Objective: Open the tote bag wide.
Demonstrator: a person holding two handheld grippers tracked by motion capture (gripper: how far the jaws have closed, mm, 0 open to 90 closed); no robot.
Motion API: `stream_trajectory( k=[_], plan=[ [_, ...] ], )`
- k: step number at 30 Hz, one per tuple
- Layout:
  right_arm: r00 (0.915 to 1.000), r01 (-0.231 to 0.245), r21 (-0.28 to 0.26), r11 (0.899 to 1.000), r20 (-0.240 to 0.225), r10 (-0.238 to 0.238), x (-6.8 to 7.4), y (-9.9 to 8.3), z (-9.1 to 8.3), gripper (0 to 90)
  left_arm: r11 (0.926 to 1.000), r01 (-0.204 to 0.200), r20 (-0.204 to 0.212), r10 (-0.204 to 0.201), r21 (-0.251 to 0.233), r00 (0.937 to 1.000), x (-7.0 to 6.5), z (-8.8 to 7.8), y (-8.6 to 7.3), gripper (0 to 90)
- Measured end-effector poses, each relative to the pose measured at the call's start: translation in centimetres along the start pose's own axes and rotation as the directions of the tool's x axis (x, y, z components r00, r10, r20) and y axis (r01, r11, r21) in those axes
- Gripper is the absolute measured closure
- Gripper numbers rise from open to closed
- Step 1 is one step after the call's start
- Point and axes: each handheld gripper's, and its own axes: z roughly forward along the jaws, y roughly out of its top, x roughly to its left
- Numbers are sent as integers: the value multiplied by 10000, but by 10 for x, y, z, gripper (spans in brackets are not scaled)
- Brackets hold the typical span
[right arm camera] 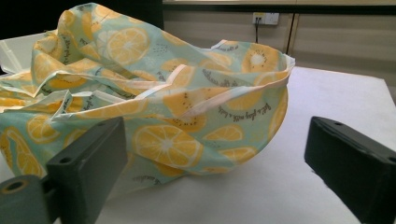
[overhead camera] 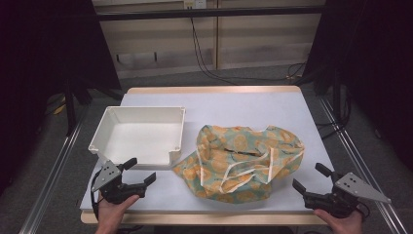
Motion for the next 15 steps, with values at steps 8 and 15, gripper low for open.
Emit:
stream_trajectory(
  k=[8,15],
  plan=[
    [9988,206,-39,9998,-442,-207,2,1,-2,195,9997,9,254,-15,263,9997,-1,2,1,171],
    [9942,-98,370,9993,-1067,137,1,3,-3,283,9983,171,644,-207,554,9977,-3,2,2,235]
  ],
)
